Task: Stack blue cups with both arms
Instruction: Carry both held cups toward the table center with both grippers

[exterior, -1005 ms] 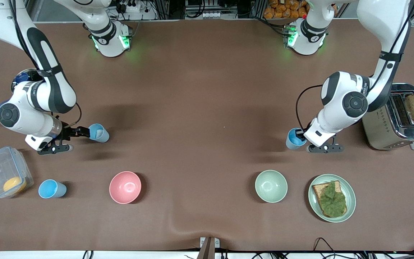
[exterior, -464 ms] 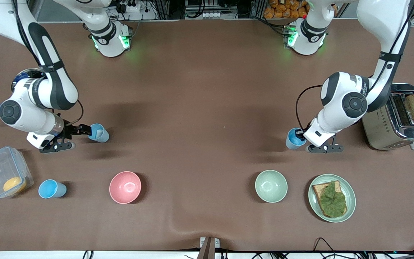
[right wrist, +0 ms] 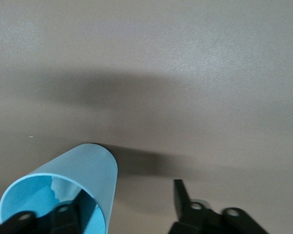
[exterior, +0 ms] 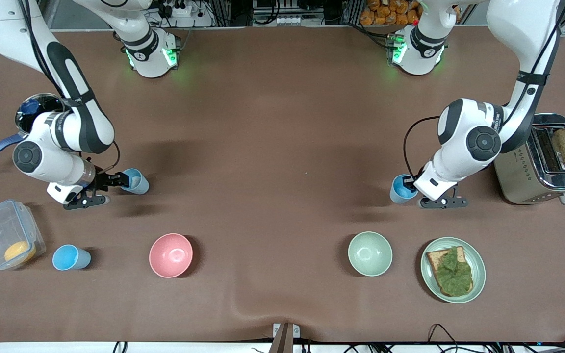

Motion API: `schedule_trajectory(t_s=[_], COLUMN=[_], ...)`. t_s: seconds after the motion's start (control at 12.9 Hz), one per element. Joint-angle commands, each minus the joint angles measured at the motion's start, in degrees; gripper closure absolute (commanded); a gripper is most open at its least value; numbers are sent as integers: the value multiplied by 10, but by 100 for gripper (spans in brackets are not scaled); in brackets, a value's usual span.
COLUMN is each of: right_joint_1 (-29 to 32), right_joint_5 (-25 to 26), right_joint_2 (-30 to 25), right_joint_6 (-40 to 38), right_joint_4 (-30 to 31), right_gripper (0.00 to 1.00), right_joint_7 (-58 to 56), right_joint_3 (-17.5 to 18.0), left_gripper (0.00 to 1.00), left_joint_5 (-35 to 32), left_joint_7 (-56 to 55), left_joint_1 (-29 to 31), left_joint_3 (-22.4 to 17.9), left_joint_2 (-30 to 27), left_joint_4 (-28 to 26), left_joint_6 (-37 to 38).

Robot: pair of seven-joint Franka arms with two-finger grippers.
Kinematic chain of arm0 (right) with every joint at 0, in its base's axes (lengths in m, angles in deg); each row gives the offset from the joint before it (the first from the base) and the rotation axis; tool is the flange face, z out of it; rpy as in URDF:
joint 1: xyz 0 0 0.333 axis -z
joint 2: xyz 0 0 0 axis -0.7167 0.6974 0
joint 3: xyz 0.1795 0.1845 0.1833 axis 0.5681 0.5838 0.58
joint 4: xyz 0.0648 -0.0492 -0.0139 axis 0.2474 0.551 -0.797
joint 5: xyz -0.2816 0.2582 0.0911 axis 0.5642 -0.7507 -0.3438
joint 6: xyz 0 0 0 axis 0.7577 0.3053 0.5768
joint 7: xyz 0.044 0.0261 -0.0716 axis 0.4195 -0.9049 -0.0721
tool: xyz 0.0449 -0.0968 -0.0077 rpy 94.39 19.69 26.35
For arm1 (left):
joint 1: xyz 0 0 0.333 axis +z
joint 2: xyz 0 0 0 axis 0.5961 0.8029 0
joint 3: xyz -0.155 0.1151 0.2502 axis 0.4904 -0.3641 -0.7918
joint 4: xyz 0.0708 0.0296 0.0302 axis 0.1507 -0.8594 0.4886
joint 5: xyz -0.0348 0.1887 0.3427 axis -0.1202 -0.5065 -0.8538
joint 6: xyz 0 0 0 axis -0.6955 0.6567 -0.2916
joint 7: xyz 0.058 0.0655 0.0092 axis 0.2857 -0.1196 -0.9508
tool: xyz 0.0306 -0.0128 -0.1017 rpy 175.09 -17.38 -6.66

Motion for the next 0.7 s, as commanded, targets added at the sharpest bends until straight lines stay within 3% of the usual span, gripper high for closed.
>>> schedule_trajectory(t_s=[0.0,0.15,0.62], right_joint_1=[-8,-24,-98], right_joint_5=[-14,-43,-47], right_joint_2=[-13,-29,-59], right_joint_6=[-25,-46,-118], right_joint_4=[4,0,-42], right_gripper=[100,100,100], right_joint_7=[15,19,83], right_joint_3=[-1,-2,-2], left_gripper=[100,100,100], left_joint_5=[-4,-4,-4], left_joint_7=[-7,-10,-11], left_joint_1=[2,2,1], left_joint_3=[2,2,10], left_joint_2=[-1,-5,-9], left_joint_4=[1,1,13], left_joint_6=[3,4,5])
